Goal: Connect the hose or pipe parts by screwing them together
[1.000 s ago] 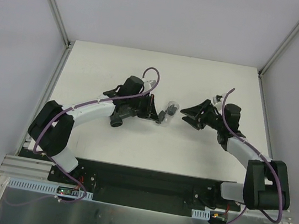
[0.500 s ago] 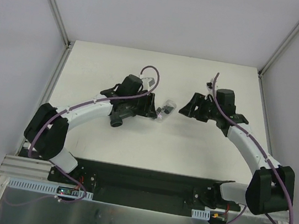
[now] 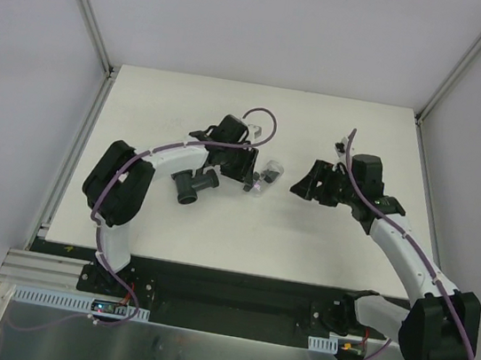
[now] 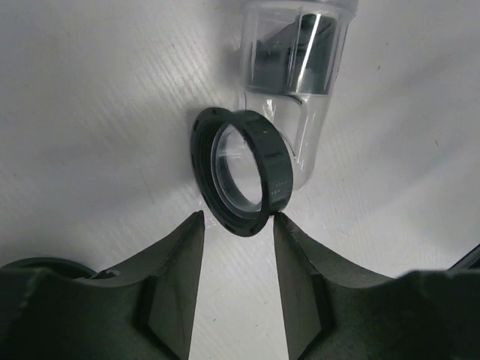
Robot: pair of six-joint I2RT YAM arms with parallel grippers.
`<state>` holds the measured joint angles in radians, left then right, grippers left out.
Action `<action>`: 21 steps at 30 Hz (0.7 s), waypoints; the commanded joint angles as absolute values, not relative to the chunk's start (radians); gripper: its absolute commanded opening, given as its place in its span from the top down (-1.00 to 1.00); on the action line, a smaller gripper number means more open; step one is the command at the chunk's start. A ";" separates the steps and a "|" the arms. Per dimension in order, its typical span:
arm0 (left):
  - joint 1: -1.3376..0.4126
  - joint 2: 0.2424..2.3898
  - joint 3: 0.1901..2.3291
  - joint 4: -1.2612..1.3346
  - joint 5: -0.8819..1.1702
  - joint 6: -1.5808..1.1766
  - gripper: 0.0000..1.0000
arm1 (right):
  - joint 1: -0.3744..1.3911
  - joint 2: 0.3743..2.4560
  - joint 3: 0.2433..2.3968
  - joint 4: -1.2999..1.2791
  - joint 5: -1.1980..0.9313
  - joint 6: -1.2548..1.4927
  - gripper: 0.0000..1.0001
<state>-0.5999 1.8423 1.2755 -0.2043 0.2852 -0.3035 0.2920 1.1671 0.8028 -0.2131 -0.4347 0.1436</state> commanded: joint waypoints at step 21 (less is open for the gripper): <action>-0.580 1.896 1.348 -0.189 0.423 -0.209 0.35 | 0.291 1.154 0.778 -0.156 -0.466 0.124 -0.37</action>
